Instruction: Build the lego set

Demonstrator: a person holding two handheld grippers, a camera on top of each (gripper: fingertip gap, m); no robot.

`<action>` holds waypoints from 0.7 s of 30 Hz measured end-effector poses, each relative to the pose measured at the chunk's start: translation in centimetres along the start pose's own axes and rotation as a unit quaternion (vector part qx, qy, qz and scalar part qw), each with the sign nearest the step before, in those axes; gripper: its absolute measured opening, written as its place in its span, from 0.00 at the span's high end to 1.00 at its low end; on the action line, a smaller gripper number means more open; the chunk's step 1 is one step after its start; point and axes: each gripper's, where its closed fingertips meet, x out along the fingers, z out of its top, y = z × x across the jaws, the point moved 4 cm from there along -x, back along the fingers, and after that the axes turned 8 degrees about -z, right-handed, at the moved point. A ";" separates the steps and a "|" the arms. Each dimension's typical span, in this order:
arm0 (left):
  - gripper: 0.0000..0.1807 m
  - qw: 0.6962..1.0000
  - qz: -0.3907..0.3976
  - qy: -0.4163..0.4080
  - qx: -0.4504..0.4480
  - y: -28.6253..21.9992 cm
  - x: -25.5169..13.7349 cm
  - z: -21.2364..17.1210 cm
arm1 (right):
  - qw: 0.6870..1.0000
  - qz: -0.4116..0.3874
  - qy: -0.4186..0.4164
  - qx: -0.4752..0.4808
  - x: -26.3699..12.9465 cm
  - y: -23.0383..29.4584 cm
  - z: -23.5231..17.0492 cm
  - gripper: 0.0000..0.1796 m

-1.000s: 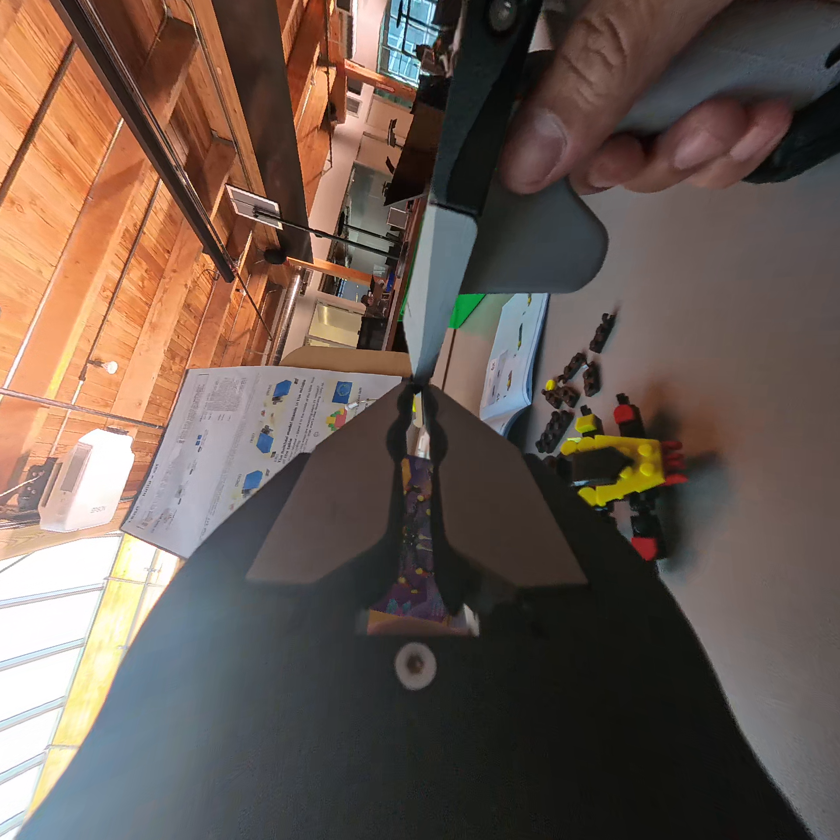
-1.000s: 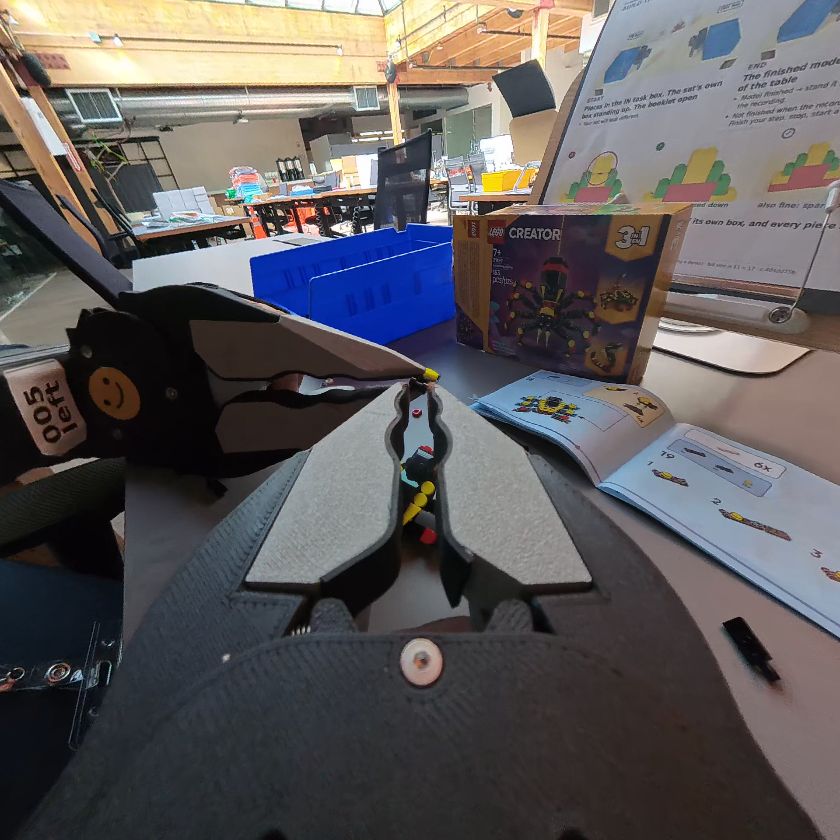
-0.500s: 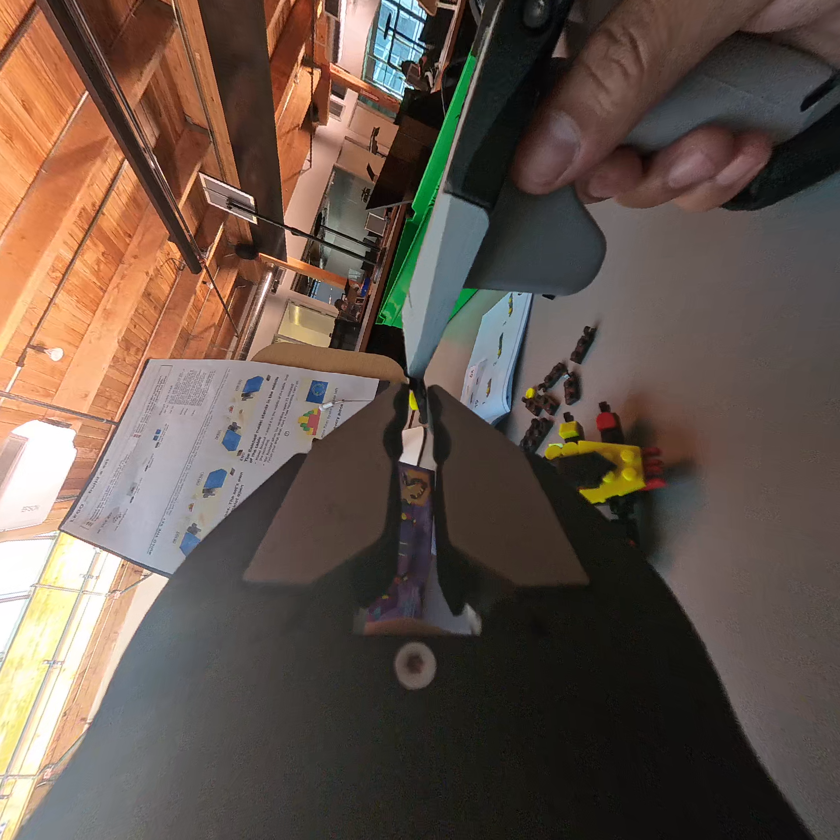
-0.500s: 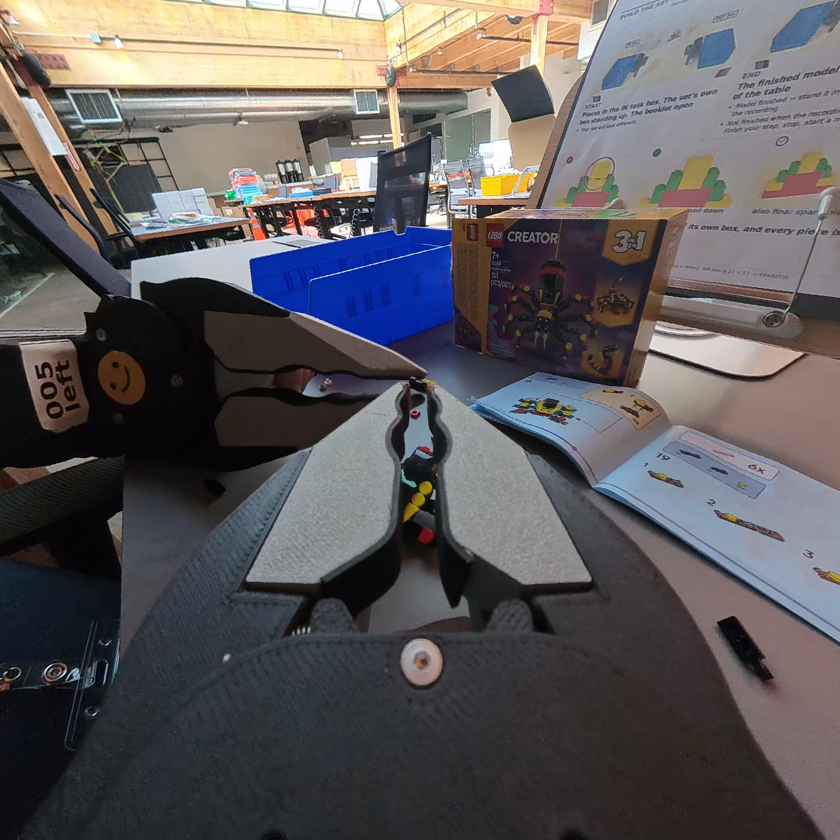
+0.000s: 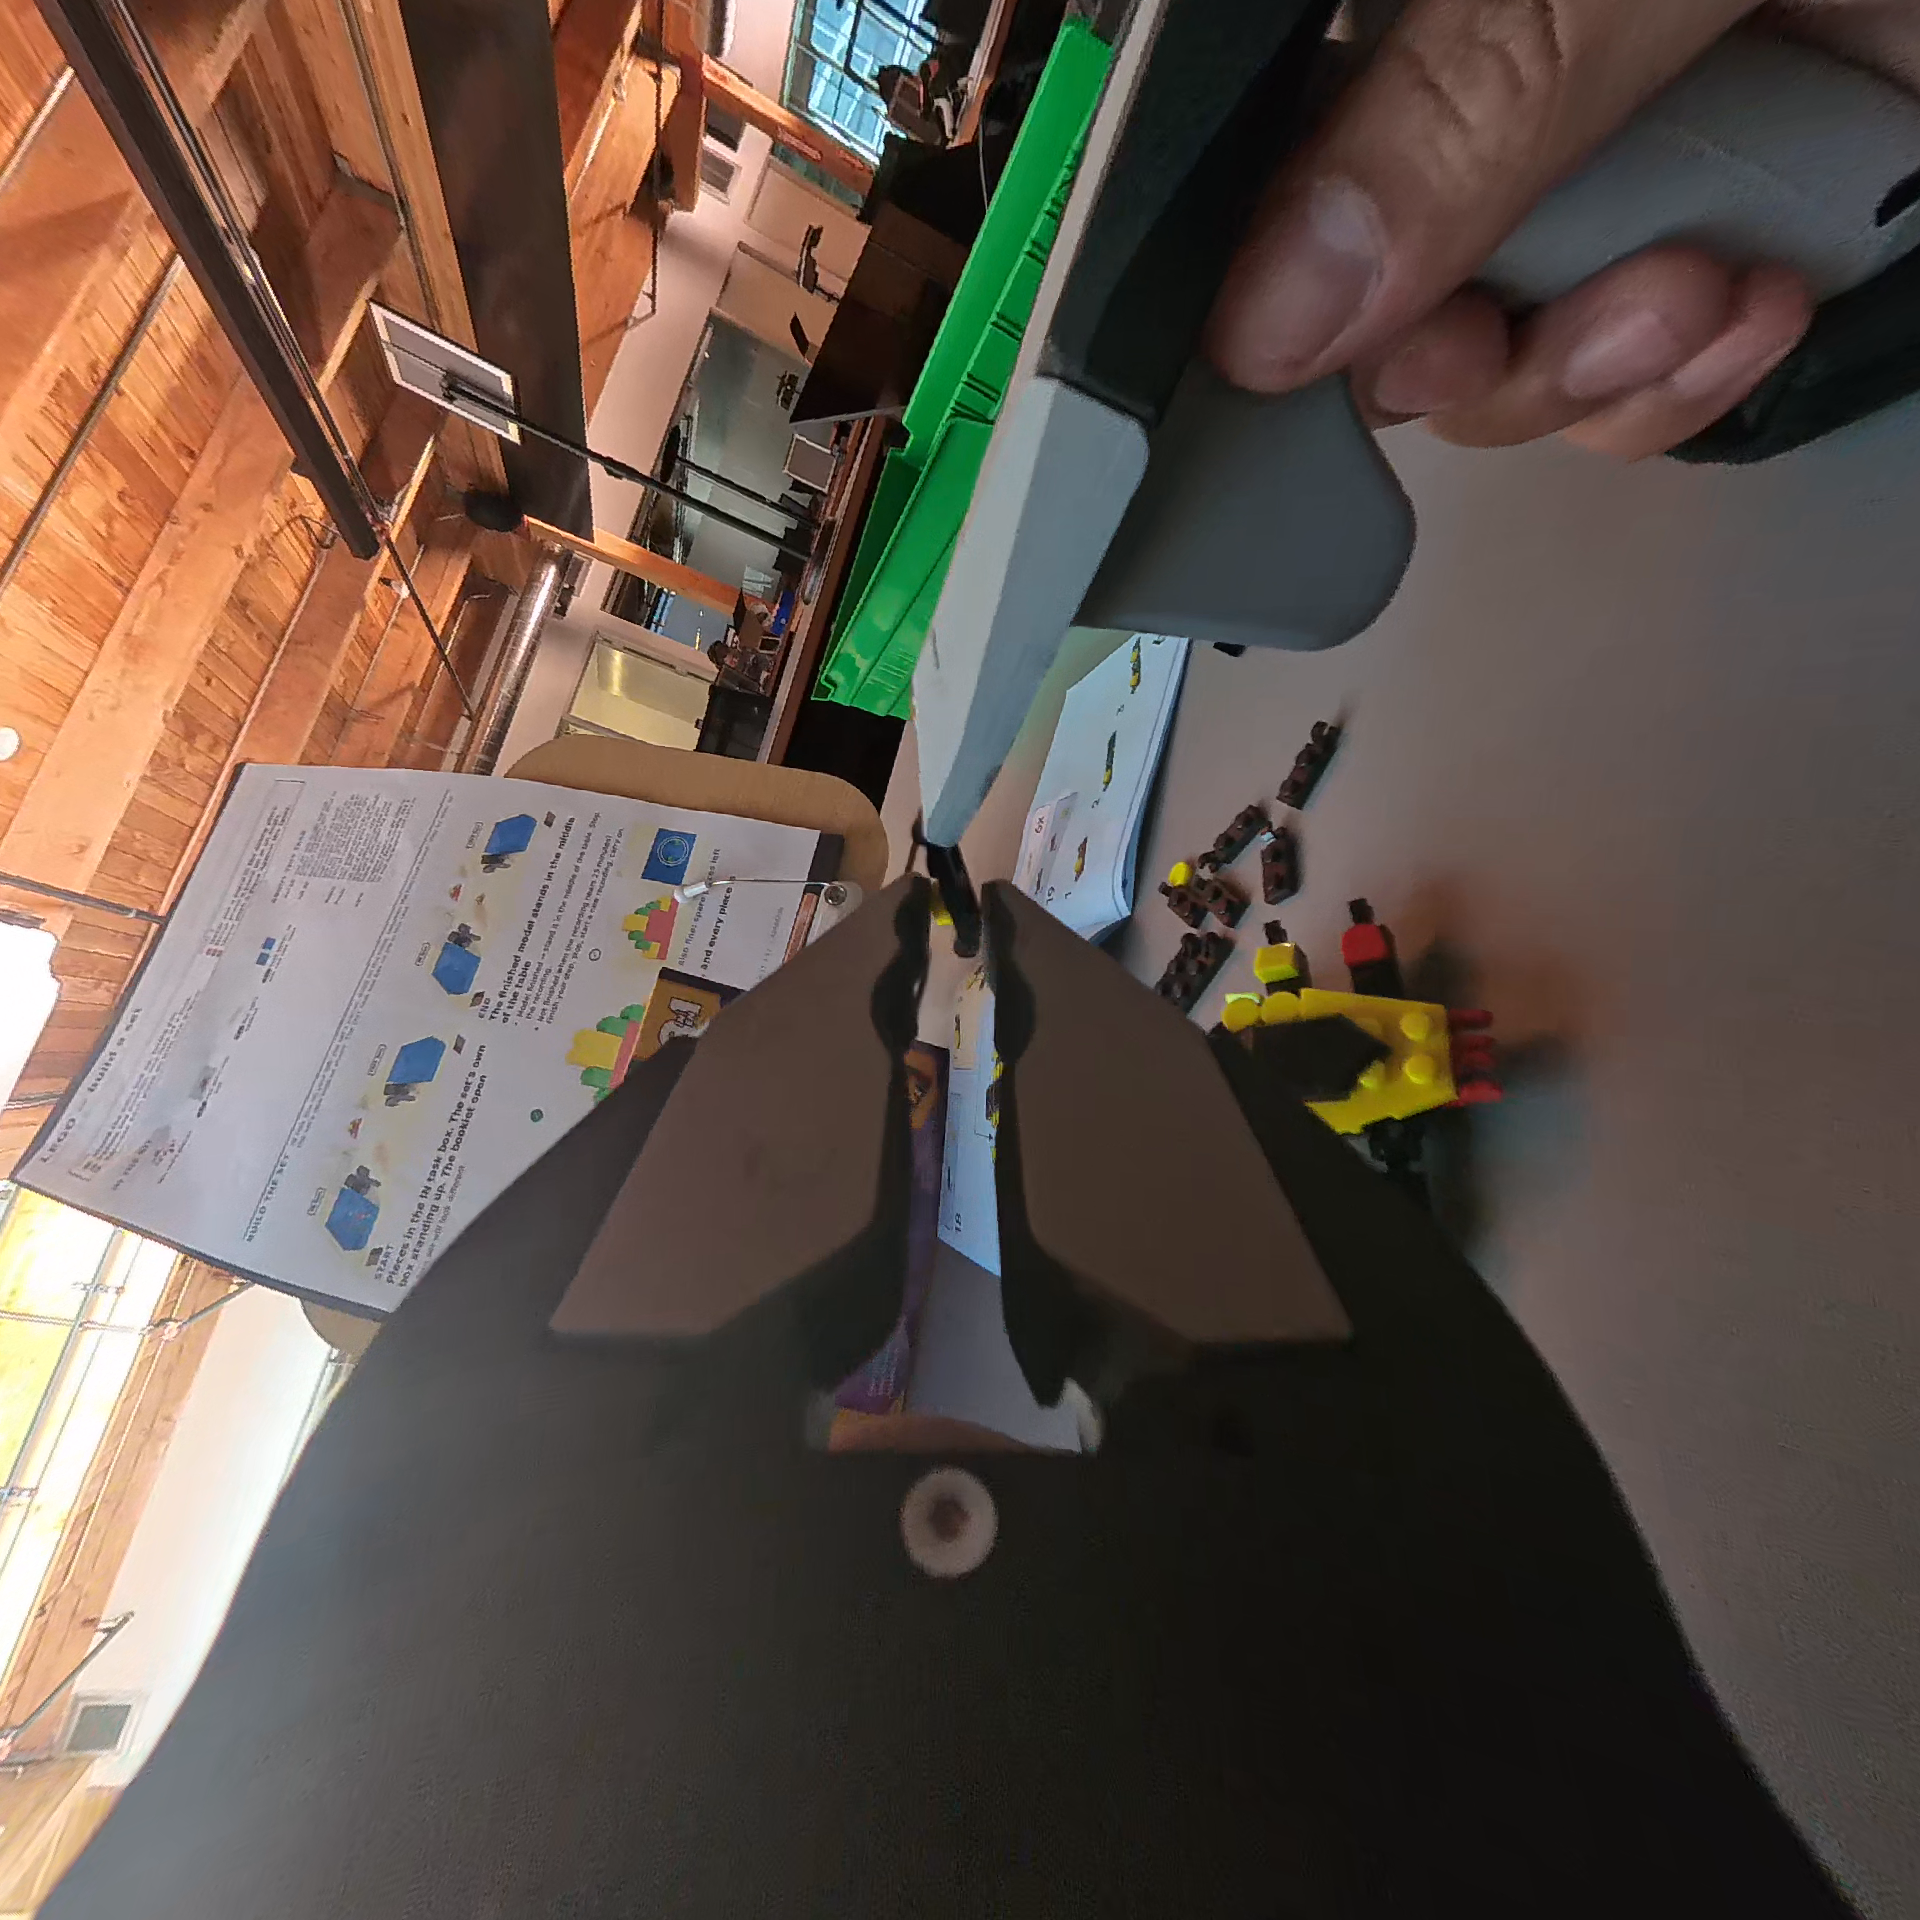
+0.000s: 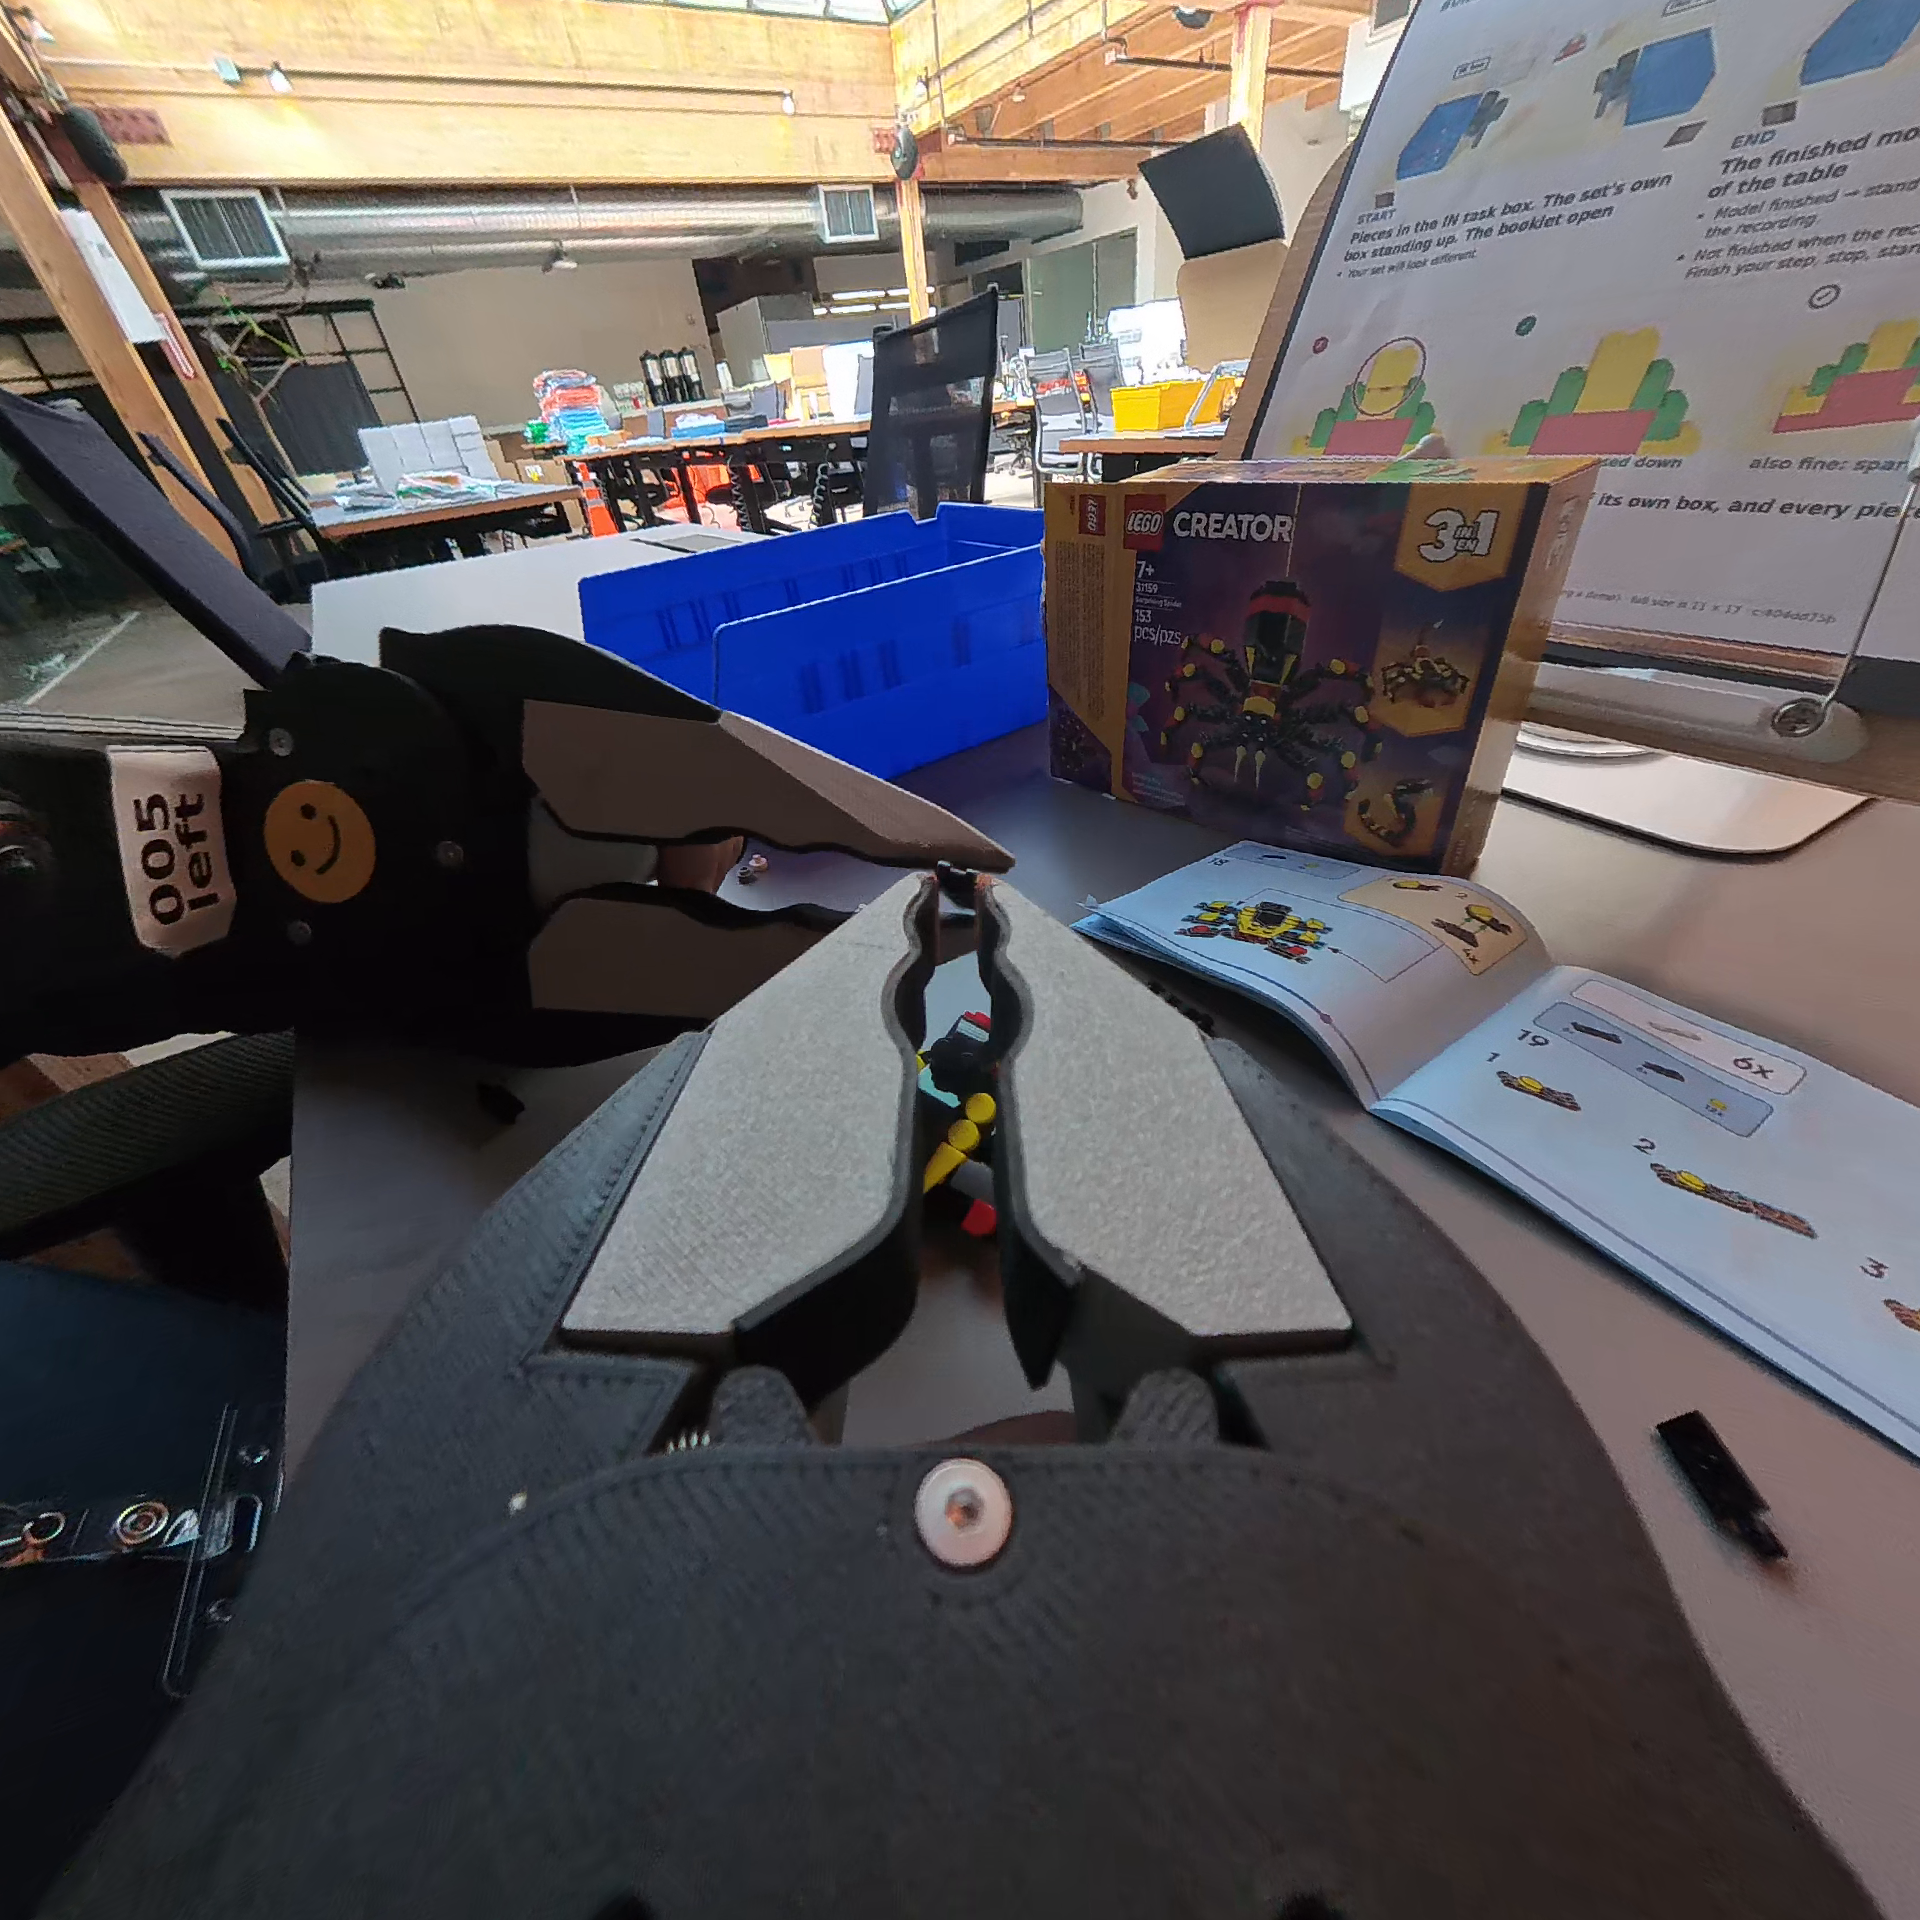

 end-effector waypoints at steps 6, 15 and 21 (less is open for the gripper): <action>0.97 1.000 0.003 0.010 0.004 0.2 -0.1 -0.1 | 1.000 0.001 0.003 0.003 0.1 0.0 -0.1 0.98; 0.98 1.000 0.010 0.019 0.022 0.0 -0.3 0.1 | 1.000 -0.001 0.007 0.003 0.2 -0.1 -0.2 0.97; 0.97 1.000 0.004 0.015 0.008 0.1 -0.3 0.1 | 1.000 -0.009 0.008 -0.007 0.2 -0.1 -0.2 0.97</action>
